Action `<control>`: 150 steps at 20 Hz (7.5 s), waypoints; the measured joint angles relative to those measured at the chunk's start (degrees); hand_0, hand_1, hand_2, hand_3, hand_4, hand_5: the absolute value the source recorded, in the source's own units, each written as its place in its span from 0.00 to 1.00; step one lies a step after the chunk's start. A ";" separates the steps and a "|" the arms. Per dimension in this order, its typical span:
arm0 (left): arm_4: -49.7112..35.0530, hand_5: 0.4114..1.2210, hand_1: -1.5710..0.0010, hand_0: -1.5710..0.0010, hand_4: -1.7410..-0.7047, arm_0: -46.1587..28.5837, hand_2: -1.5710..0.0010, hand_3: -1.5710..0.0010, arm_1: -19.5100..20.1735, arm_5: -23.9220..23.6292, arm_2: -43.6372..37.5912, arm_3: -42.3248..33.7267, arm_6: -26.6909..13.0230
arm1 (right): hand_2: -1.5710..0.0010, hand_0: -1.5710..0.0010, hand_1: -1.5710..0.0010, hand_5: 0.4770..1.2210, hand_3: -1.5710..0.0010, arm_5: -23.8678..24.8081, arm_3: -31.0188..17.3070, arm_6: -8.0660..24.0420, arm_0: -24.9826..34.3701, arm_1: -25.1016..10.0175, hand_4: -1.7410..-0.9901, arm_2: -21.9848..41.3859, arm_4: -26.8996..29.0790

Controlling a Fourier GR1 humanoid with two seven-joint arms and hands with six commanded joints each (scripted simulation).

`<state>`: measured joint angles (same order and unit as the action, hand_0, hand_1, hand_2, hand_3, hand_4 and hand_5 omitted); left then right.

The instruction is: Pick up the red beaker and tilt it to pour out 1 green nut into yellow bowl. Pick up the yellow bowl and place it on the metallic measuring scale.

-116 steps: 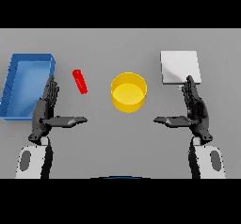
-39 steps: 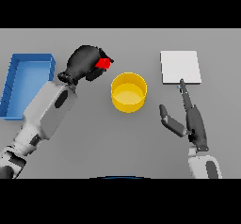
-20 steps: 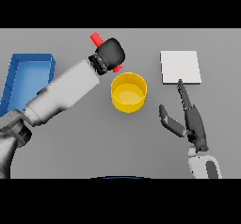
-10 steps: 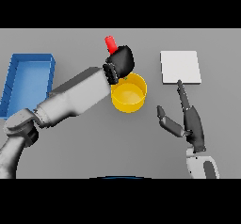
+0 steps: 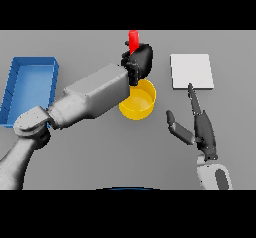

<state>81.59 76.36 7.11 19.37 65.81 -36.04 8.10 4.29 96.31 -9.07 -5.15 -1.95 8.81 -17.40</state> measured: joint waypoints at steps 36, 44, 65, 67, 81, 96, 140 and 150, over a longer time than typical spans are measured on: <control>-62.36 1.00 0.00 0.00 0.00 -29.17 0.00 0.08 25.71 -27.91 -63.34 -7.90 -32.87 | 1.00 1.00 1.00 0.23 1.00 0.53 -0.21 1.90 0.75 -0.50 0.96 0.99 -1.85; -65.76 0.94 0.00 0.00 0.00 -43.37 0.00 0.02 22.19 -33.35 -63.47 -23.85 -37.16 | 1.00 1.00 1.00 0.23 1.00 -0.28 -1.19 -0.28 0.23 -0.64 0.98 0.53 -0.43; -64.39 0.29 0.91 0.90 0.91 -51.72 0.91 0.92 23.90 -26.49 -58.75 -30.89 -38.30 | 1.00 1.00 1.00 0.22 1.00 -0.02 -0.95 -1.47 -0.79 -0.86 0.96 0.39 -0.45; -64.29 0.30 0.95 0.93 0.93 -51.60 0.94 0.95 23.99 -27.26 -59.12 -30.39 -37.10 | 1.00 1.00 1.00 0.22 1.00 0.05 -0.78 0.48 -0.11 -0.87 0.96 0.88 -1.43; -64.07 0.35 1.00 1.00 0.97 -51.15 1.00 1.00 23.94 -27.78 -58.37 -31.16 -35.03 | 1.00 1.00 1.00 0.28 1.00 -20.41 -10.84 1.41 26.02 -21.35 0.69 15.47 -22.09; -64.51 0.35 1.00 1.00 0.96 -52.15 1.00 1.00 25.17 -27.23 -58.63 -31.82 -34.77 | 1.00 1.00 1.00 0.34 1.00 -29.48 -27.39 -2.07 42.90 -17.80 0.65 29.44 -33.24; -64.59 0.36 1.00 1.00 0.96 -52.16 1.00 1.00 26.86 -26.85 -59.47 -31.57 -33.59 | 0.07 0.00 0.00 1.00 0.14 -39.82 -22.88 3.87 48.43 -24.02 0.00 23.99 -25.61; -64.35 0.35 1.00 1.00 0.97 -52.25 1.00 1.00 26.57 -26.71 -59.20 -32.60 -35.68 | 0.04 0.00 0.00 1.00 0.25 -32.33 -32.39 2.46 50.37 -29.93 0.00 17.33 -26.87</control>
<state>17.24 24.11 33.68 -7.34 6.61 -68.63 -27.58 -28.03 63.92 -6.61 45.23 -31.88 26.15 -44.27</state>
